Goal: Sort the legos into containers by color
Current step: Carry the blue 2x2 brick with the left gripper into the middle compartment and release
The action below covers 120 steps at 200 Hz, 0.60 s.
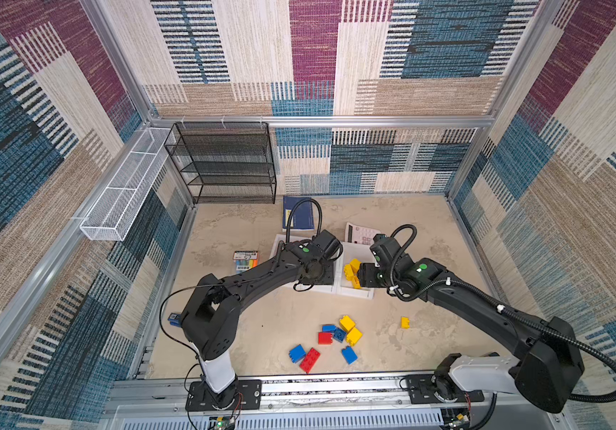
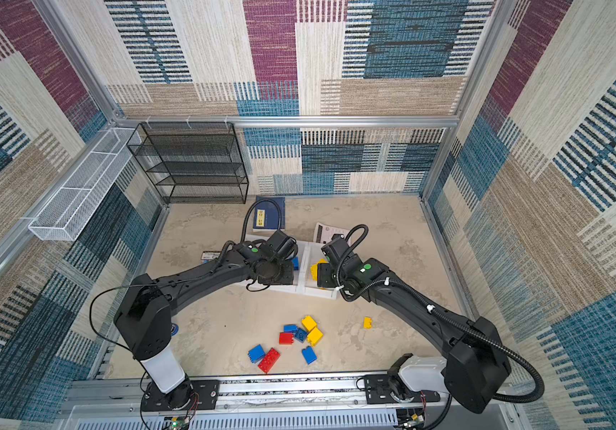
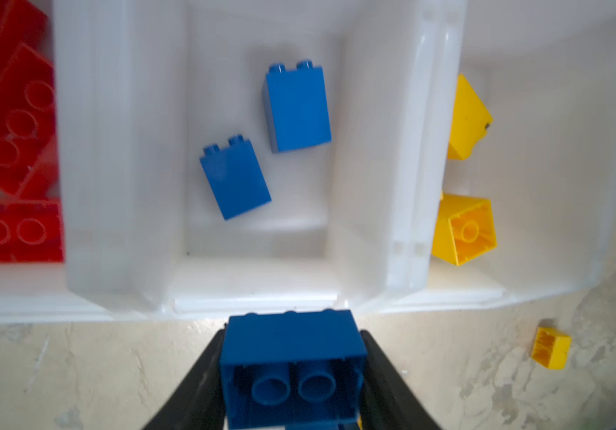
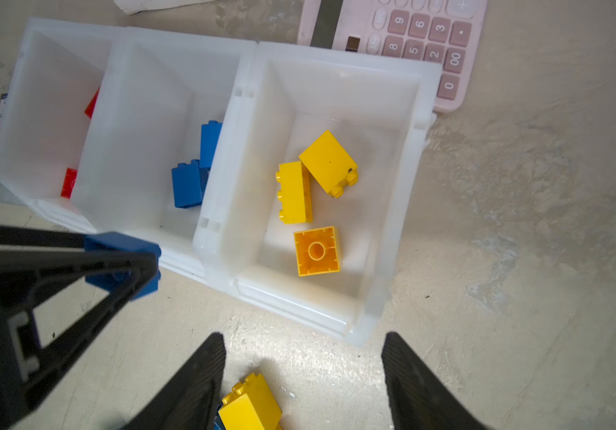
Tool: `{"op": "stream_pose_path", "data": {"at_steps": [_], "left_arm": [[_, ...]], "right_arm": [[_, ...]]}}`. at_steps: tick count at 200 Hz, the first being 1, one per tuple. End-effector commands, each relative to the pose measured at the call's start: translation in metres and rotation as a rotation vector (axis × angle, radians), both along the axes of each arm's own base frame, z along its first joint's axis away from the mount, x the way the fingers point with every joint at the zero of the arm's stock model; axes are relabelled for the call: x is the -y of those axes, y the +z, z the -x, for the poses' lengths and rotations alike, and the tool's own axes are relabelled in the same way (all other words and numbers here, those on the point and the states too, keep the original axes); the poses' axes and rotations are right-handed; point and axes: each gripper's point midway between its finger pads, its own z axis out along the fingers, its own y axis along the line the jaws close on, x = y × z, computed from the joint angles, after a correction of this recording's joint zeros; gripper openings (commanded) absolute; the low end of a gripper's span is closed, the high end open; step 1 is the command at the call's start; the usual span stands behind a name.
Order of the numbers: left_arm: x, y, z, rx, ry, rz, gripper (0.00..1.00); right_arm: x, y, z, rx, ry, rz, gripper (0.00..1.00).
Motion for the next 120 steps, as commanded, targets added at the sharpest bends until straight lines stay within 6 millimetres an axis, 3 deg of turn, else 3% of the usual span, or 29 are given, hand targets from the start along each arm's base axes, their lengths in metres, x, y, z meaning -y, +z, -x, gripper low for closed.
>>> {"op": "stream_pose_path", "data": {"at_steps": [1,45,83,120], "left_arm": [[-0.007,-0.002,-0.013,0.000,-0.027,-0.049,0.48],[-0.001,-0.006,-0.030,0.000,-0.020,-0.040,0.49],[-0.004,-0.009,-0.030,-0.008,-0.008,-0.054,0.61],[-0.009,-0.004,-0.029,0.005,0.002,-0.059,0.63]], "right_arm": [[0.001,0.002,0.001,0.002,-0.003,0.000,0.70],[0.005,0.004,0.005,0.005,-0.008,0.000,0.72],[0.006,0.003,0.007,0.004,-0.017,-0.010,0.76],[0.006,0.002,0.008,0.000,-0.017,-0.011,0.76]]}}
